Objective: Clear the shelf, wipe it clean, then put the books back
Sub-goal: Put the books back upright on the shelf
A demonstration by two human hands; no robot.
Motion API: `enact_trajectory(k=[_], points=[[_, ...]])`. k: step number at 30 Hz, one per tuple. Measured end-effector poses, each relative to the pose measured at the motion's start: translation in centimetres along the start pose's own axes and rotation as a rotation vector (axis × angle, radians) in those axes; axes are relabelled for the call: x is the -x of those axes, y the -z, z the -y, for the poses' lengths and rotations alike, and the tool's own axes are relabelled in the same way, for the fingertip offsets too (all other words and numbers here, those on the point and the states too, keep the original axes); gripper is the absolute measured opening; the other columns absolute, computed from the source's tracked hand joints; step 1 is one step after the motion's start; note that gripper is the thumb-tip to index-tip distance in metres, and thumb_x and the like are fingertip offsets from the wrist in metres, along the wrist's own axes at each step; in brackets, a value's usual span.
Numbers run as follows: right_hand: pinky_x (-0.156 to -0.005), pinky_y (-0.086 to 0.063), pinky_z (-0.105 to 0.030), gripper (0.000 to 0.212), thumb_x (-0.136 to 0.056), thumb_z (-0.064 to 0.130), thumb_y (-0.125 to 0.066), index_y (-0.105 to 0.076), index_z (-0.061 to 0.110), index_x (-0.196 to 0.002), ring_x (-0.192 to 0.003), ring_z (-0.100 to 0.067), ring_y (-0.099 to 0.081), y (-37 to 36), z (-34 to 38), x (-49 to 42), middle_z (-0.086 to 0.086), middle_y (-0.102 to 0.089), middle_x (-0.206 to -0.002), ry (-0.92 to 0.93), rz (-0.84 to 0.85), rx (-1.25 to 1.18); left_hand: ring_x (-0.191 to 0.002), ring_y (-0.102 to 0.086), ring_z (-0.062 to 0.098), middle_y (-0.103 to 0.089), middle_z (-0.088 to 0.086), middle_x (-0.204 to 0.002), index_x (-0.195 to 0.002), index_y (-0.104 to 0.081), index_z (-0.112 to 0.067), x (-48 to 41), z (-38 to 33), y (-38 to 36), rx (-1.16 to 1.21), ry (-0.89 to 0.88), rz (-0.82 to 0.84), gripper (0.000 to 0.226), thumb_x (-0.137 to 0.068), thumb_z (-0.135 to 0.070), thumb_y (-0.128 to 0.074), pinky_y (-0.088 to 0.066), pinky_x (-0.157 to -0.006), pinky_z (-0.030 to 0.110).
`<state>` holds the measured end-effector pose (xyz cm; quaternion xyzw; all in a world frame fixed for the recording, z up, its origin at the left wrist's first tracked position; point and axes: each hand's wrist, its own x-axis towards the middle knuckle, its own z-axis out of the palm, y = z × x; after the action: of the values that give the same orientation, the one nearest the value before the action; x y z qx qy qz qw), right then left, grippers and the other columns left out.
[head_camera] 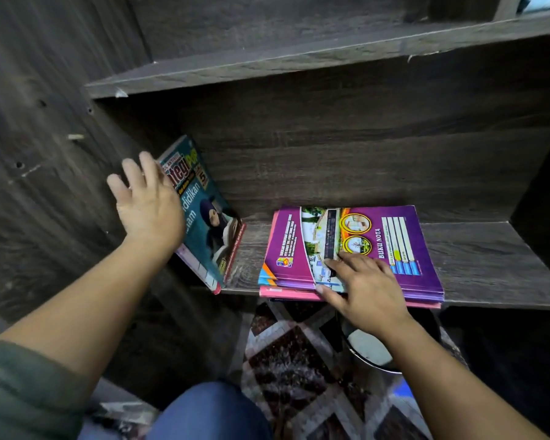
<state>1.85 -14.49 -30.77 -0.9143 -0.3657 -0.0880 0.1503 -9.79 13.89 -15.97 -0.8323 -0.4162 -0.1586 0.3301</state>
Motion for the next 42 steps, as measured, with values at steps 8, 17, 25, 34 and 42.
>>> enact_trajectory(k=[8,17,25,34,42], points=[[-0.117,-0.014,-0.043,0.08,-0.079,0.073,-0.051,-0.027,0.042,-0.148,-0.146,-0.013,-0.02,1.8,-2.0,0.2,0.008,-0.025,-0.158,-0.011,0.16,0.031,-0.132,-0.033,0.029,-0.036,0.012,-0.141,-0.143,-0.036,-0.02,9.1,-9.6,2.3,0.382,-0.584,0.411,0.065,-0.093,-0.061,-0.04,-0.032,-0.107,0.045],[-0.112,-0.028,-0.047,0.089,-0.071,0.081,-0.007,-0.04,0.041,-0.144,-0.14,-0.024,-0.038,1.2,-2.5,0.1,0.003,-0.042,-0.151,-0.007,0.145,0.037,-0.136,-0.037,0.033,-0.03,0.014,-0.153,-0.143,-0.04,-0.038,8.8,-11.8,0.8,0.739,-0.491,0.69,0.096,-0.064,-0.093,-0.035,-0.033,-0.113,0.042],[-0.085,-0.054,-0.047,0.072,-0.088,0.073,-0.016,-0.069,0.033,-0.116,-0.102,-0.027,-0.069,0.2,-2.8,0.4,0.001,-0.072,-0.113,-0.012,-0.03,0.056,-0.075,-0.065,0.018,-0.068,0.001,-0.088,-0.098,-0.069,-0.013,5.6,-13.7,2.0,0.915,0.098,0.826,0.036,-0.079,-0.044,-0.073,-0.051,-0.06,0.02],[-0.086,-0.054,-0.037,0.057,-0.091,0.063,-0.033,-0.064,0.027,-0.123,-0.105,-0.021,-0.067,0.3,-1.8,0.5,0.005,-0.07,-0.117,0.079,-0.103,-0.094,-0.059,-0.057,0.009,-0.06,-0.001,-0.073,-0.078,-0.058,-0.013,3.9,-12.5,3.4,1.18,0.223,0.984,0.023,-0.085,-0.03,-0.071,-0.046,-0.039,0.015],[-0.101,-0.045,-0.04,0.061,-0.095,0.064,-0.027,-0.051,0.028,-0.138,-0.123,-0.023,-0.057,0.7,0.1,0.4,0.0,-0.059,-0.136,0.06,-0.146,-0.2,-0.113,-0.057,0.034,-0.058,0.016,-0.124,-0.125,-0.047,-0.003,3.2,-9.9,5.9,0.98,0.269,0.588,0.052,-0.088,-0.035,-0.066,-0.046,-0.089,0.034]])
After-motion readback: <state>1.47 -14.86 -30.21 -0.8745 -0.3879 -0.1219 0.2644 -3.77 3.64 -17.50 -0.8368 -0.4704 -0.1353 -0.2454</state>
